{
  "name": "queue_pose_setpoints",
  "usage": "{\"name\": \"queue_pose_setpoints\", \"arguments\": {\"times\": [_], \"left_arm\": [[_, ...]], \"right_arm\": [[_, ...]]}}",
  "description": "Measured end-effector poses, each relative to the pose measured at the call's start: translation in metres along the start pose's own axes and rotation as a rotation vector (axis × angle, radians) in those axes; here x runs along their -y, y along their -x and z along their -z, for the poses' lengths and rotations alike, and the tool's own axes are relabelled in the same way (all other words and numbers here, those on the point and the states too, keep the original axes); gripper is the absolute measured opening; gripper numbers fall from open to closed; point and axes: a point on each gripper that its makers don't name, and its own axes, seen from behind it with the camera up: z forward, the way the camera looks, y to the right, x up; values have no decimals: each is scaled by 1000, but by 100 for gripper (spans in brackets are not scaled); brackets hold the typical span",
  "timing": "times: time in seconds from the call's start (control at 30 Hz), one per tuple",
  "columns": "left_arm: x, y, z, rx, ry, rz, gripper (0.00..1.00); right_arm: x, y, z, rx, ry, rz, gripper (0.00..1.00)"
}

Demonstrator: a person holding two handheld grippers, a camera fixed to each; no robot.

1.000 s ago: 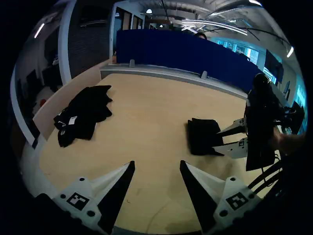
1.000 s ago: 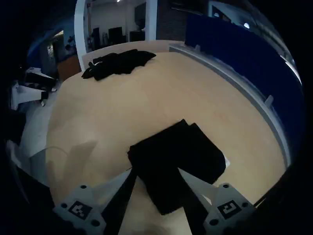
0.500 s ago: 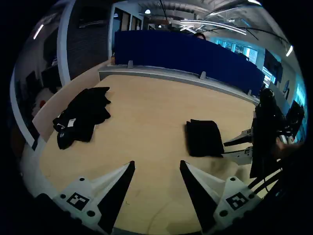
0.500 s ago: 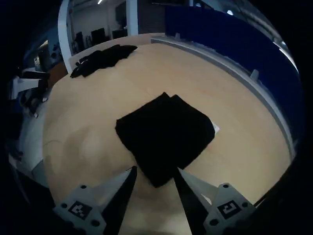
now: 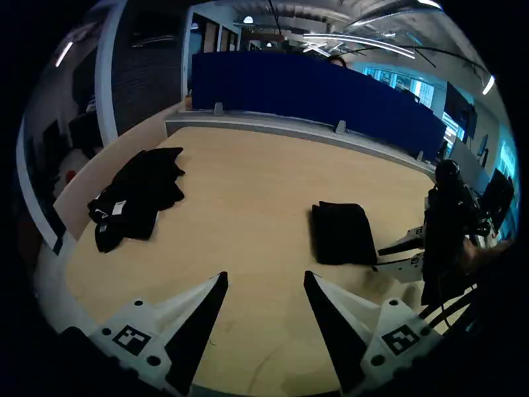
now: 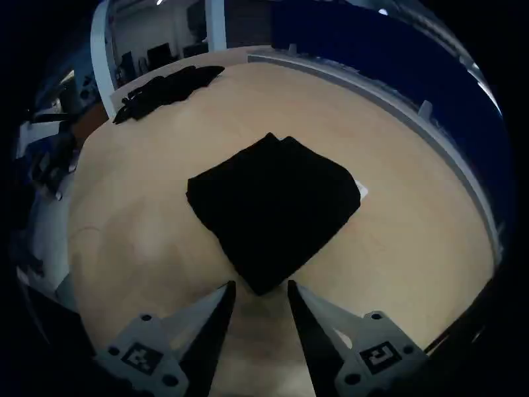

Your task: Fold towel

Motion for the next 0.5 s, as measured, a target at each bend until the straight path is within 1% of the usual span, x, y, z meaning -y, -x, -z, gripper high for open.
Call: {"name": "queue_pose_setpoints", "arguments": {"times": [0.17,0.33,0.5], "left_arm": [[1,2,2,1,-2,4,85],[2,3,2,1,-3,6,85],[2,4,3,1,-3,6,85]], "right_arm": [[0,2,-3,7,0,-11,44],[-3,3,-4,7,5,-27,25],[-6,3,-5,7,4,-36,9]]}}
